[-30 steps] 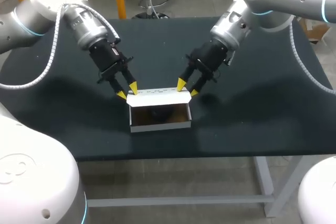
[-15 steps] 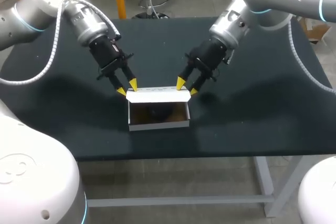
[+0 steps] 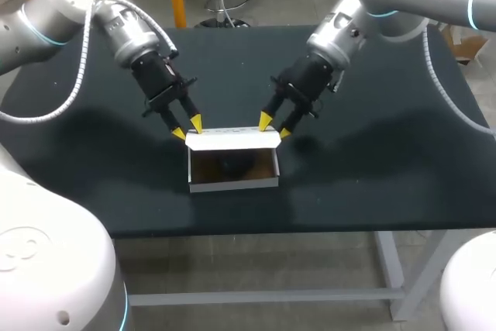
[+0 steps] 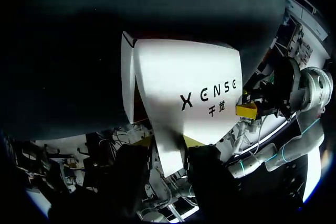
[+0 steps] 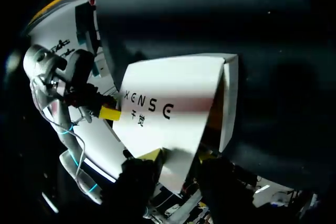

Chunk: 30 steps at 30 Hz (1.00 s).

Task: Assemble the packaging by folding the flat box into shape, placing the metal phone stand inside, and closing the box properly

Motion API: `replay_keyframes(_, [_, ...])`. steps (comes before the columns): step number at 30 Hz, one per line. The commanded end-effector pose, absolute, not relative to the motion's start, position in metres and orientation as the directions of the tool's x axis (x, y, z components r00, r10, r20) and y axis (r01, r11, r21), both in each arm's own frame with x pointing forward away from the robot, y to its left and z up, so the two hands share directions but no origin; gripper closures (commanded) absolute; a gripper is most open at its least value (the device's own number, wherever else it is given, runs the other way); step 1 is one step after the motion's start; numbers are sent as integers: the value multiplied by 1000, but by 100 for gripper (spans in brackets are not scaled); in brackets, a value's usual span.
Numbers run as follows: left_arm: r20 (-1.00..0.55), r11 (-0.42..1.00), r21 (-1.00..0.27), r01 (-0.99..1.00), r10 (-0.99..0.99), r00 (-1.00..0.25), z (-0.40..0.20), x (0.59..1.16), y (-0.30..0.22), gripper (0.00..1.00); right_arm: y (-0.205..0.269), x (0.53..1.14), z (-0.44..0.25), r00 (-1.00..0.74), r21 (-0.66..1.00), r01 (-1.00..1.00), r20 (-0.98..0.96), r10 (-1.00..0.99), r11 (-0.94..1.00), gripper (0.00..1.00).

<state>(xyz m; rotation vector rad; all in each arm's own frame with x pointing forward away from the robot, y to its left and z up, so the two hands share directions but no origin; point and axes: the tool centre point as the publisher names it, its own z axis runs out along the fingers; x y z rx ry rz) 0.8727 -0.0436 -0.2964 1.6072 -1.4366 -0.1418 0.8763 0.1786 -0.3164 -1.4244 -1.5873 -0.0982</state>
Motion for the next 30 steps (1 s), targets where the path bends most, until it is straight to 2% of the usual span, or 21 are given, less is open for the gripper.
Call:
replay_keyframes(1, [472,128,700,-703,-822,319,-301,877,-51,69,188,882,-317,147,-521,790,673,725,323,59])
replay_keyframes(6, [449,69,702,-709,-816,364,-304,878,-53,71,189,882,-317,149,-524,788,672,726,323,59])
replay_keyframes(22, [457,48,705,-708,-794,401,-303,880,-51,75,190,882,-318,150,-528,784,671,726,326,59])
replay_keyframes(24, [457,37,704,-709,-788,412,-303,881,-51,80,190,883,-318,150,-529,783,671,726,327,59])
replay_keyframes(29, [444,-1,700,-714,-783,436,-303,881,-51,84,191,883,-319,152,-531,782,671,725,327,60])
replay_keyframes(30, [446,1,700,-714,-782,436,-303,881,-51,89,191,883,-319,153,-531,781,672,725,327,60])
